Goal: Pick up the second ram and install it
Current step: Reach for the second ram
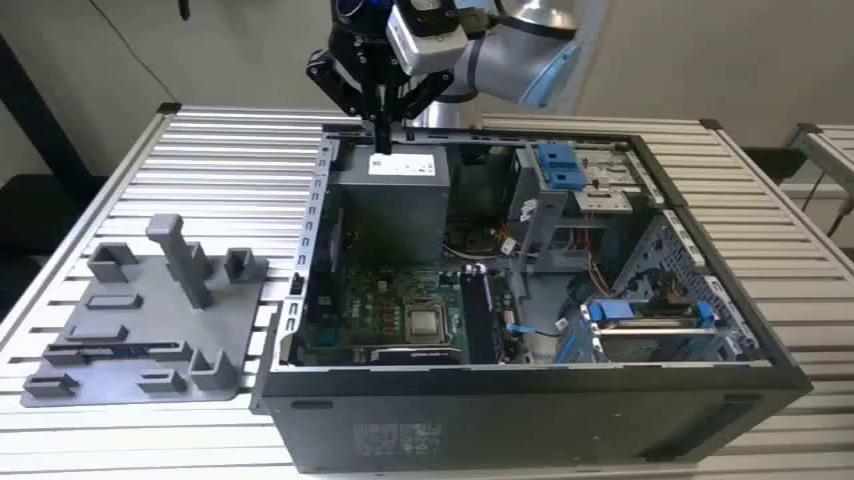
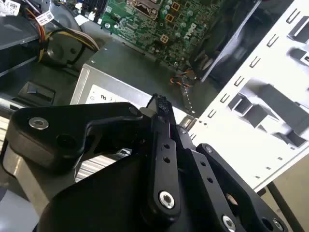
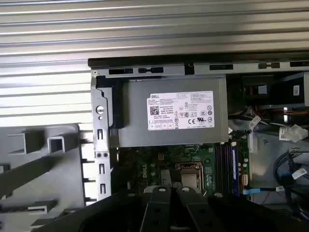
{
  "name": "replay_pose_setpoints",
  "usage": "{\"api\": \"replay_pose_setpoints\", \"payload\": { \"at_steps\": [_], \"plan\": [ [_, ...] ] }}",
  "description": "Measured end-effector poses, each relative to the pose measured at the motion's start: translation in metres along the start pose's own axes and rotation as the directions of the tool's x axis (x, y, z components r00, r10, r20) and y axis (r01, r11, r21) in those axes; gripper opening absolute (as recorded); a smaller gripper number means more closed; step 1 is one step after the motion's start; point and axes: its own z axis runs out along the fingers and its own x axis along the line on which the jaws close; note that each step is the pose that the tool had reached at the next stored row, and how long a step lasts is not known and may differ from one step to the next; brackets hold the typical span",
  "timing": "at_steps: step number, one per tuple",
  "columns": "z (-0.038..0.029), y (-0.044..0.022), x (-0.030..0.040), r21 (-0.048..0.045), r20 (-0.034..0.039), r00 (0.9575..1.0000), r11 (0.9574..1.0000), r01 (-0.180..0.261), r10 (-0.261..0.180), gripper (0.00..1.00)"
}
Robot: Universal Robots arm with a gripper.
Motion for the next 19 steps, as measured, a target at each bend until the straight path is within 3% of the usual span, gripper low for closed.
{"api": "replay_pose_setpoints", "payload": {
  "at_steps": [16,19],
  "plan": [
    [0.0002,-0.0001,0.0009,0.0,0.0,1.0,1.0,0.0,0.0,0.11],
    [0.0,-0.0006,0.0072,0.0,0.0,1.0,1.0,0.0,0.0,0.11]
  ]
}}
